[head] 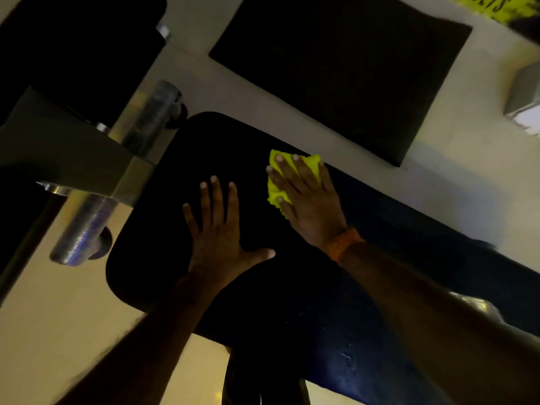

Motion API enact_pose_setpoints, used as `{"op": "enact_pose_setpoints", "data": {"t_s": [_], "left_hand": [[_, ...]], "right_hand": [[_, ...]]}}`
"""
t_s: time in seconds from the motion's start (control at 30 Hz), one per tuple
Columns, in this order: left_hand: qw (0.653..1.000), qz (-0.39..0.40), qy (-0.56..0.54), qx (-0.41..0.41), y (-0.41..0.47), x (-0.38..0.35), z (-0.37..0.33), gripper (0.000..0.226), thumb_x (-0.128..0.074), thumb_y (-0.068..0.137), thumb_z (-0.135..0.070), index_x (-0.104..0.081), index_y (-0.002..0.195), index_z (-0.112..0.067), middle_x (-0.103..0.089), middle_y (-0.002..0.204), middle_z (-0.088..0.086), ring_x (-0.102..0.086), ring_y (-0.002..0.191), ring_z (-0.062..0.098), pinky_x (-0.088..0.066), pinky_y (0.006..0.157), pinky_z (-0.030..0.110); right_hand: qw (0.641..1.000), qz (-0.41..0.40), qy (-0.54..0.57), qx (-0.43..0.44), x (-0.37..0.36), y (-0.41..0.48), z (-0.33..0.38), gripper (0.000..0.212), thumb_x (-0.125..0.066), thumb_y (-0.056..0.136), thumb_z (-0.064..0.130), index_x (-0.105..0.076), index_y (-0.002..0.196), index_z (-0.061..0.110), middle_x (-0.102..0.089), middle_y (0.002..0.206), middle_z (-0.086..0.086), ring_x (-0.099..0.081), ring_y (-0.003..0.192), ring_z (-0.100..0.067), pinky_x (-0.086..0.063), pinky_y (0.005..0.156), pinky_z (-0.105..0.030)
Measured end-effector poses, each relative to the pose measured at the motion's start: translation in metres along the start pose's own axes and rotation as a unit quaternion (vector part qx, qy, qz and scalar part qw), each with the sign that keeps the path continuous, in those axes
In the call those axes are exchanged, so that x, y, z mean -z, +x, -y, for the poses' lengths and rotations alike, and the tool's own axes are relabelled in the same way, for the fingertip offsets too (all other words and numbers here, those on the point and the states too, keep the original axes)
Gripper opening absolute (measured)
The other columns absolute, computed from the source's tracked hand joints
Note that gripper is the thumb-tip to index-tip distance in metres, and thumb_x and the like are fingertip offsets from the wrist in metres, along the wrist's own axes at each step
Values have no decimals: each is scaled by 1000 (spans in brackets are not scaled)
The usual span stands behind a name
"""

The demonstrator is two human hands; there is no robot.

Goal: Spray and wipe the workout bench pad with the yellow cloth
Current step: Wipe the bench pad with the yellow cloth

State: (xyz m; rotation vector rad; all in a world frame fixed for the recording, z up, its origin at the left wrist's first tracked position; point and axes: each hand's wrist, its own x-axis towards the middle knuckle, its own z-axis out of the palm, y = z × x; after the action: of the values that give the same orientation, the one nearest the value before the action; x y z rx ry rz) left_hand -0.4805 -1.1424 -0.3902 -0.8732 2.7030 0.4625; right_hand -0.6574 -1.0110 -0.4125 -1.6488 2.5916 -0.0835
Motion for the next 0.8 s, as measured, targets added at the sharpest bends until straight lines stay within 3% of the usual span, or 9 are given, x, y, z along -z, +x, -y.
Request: {"op": "enact_pose_setpoints", "data": {"t_s": [0.13,0.17,0.3,0.43,0.47,0.57,0.6,0.73,0.8], "left_hand": [[1000,12,18,-20,-4,-4,-14,148,-40,50,-101,6,161,-16,13,168,19,17,155,36,5,117,67],[999,15,18,-23,-4,-4,-17,147,-40,51,-101,6,162,-15,14,168,19,18,155,36,5,117,68],[999,16,25,-42,-6,-5,-28,143,-45,56,-98,3,162,-15,14,168,18,16,156,35,2,117,70],[995,23,45,-88,-3,-7,-38,141,-44,60,-98,4,161,-12,15,169,17,15,156,34,-2,120,69],[993,21,50,-105,-3,-8,-41,140,-42,62,-98,3,161,-10,14,169,17,13,156,33,-3,120,69],[990,25,53,-125,-2,-11,-49,140,-41,63,-98,2,161,-9,13,169,17,13,156,34,0,121,67],[991,26,51,-125,-1,-11,-51,140,-42,62,-98,3,161,-10,14,169,18,14,156,34,2,120,67],[986,37,57,-150,0,-14,-59,138,-44,63,-97,4,161,-13,18,167,19,17,155,35,2,120,67],[985,44,61,-155,0,-15,-66,138,-44,64,-96,5,161,-12,19,167,19,19,155,34,3,120,68]], "right_hand": [[967,-16,43,-251,4,4,-11,58,-32,106,38,-21,163,26,-19,171,0,-20,157,-29,-14,125,-62],[965,-15,48,-257,5,0,3,59,-32,106,38,-20,163,25,-17,171,-1,-18,158,-29,-12,125,-62],[999,11,-6,-46,3,-60,-9,62,-34,106,39,-12,164,30,-9,173,4,-8,160,-24,-14,125,-61],[948,-23,31,-317,4,-55,-7,59,-30,107,39,-17,163,29,-13,172,2,-9,160,-25,-10,126,-60],[945,-22,44,-323,3,-49,8,60,-29,106,40,-17,163,28,-13,172,1,-9,160,-25,-9,126,-59],[992,-24,18,-124,-2,-60,-2,59,-35,106,40,-21,162,29,-18,171,3,-15,159,-24,-13,125,-59],[993,-29,-3,-115,0,-67,-21,58,-36,106,40,-23,162,30,-20,171,4,-18,158,-23,-15,125,-59],[909,-47,63,-410,3,-68,-21,59,-31,104,38,-24,162,30,-17,171,5,-10,159,-26,-12,125,-60],[958,-37,60,-276,0,-76,4,60,-34,103,38,-24,162,29,-17,171,4,-10,159,-26,-13,125,-60]]}}
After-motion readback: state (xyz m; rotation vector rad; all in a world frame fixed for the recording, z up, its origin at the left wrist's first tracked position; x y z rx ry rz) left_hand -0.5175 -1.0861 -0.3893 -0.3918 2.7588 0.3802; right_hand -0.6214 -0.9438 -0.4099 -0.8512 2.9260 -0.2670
